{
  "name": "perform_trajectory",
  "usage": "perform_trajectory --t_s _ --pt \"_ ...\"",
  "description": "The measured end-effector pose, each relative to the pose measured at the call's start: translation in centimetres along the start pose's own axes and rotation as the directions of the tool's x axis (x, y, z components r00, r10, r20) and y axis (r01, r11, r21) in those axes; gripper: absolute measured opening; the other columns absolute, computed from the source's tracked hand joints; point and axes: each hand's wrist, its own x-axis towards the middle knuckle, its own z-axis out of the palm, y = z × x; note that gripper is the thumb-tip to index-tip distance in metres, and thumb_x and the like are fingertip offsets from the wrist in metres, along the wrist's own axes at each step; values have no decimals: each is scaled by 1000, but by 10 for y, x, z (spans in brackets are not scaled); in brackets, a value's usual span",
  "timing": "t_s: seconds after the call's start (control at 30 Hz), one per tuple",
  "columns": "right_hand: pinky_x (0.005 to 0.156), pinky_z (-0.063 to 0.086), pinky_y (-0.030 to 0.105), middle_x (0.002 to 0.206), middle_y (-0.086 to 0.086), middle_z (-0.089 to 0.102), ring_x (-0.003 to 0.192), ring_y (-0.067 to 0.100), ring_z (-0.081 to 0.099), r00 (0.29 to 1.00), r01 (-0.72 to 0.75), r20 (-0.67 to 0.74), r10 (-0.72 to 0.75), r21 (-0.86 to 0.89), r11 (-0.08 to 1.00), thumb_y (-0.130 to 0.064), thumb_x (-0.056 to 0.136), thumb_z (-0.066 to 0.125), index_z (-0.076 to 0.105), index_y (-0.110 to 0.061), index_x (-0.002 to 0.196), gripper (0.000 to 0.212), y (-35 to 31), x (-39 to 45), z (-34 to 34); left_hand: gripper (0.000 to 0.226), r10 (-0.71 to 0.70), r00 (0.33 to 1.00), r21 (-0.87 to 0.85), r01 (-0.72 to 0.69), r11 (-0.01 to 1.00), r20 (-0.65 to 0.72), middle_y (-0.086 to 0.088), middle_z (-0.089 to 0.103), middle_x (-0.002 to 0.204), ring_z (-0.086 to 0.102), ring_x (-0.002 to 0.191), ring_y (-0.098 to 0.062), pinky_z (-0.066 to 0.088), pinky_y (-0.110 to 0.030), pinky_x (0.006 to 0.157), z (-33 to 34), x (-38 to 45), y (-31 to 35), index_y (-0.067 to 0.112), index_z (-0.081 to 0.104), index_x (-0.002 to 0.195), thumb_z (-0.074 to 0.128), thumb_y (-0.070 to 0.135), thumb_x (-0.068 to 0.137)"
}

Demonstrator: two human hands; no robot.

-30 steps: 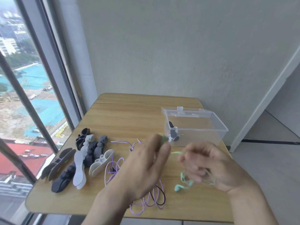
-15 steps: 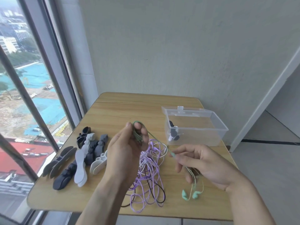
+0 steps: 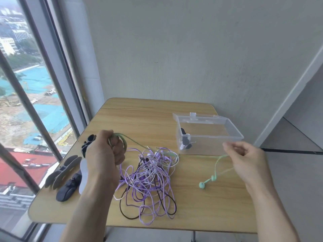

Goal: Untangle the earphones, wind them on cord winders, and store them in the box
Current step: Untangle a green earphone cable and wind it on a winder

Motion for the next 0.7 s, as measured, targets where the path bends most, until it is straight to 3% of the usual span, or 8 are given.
perform_trajectory --t_s 0.1,0.2,0.27,0.37,0.47,0.57,0.63,0.7 --pt "81 46 33 103 5 66 93 23 60 973 99 -199 -118 -103 990 -20 88 70 69 -20 105 17 0 1 -2 43 -26 998 204 14 979 55 3 25 45 16 41 -13 8 -27 46 1 -1 -1 18 34 53 48 17 93" --pt "104 39 42 125 9 53 119 28 49 968 131 -182 -175 -231 964 -11 86 69 63 -23 120 37 -1 -4 2 43 -37 976 379 -49 924 214 -3 28 50 20 46 -14 14 -27 47 7 -10 -2 14 39 55 51 17 96" --pt "104 42 38 118 3 56 115 22 55 954 232 -152 -258 -171 958 -4 84 68 65 -24 114 36 -4 -10 7 45 -34 944 452 -125 883 328 -3 28 51 21 48 -15 17 -27 48 12 -19 -1 14 39 55 51 19 98" --pt "101 50 33 115 -10 69 111 5 63 908 358 182 -378 135 924 -9 85 73 68 -27 110 31 -15 -24 21 44 -92 873 497 -183 848 478 -2 27 51 21 48 -16 21 -25 45 18 -29 1 15 39 54 55 32 90" --pt "105 44 22 126 -9 67 123 6 59 725 275 538 -430 346 897 -25 84 75 63 -23 125 43 -21 -43 39 37 -169 825 546 -190 816 540 0 28 50 20 48 -16 20 -25 46 21 -33 -2 15 41 55 53 38 81" --pt "78 53 21 89 0 75 85 11 71 664 148 642 -385 391 908 -30 92 69 70 -14 110 24 -26 -55 52 40 -189 832 490 -111 865 522 0 26 50 18 48 -16 17 -25 46 27 -38 -3 17 39 54 57 31 87" --pt "60 46 21 61 -2 62 57 11 57 691 157 613 -383 390 907 -36 92 62 73 -17 90 22 -26 -56 57 37 -200 856 249 87 965 477 -1 30 51 21 46 -15 16 -27 48 29 -38 -4 17 43 54 56 28 87" --pt "53 38 23 53 -8 50 52 10 43 716 183 574 -396 394 901 -40 92 60 73 -26 83 21 -26 -55 58 32 -174 876 21 184 983 451 -3 43 58 35 50 -16 26 -26 51 30 -36 -4 14 55 63 51 27 92"
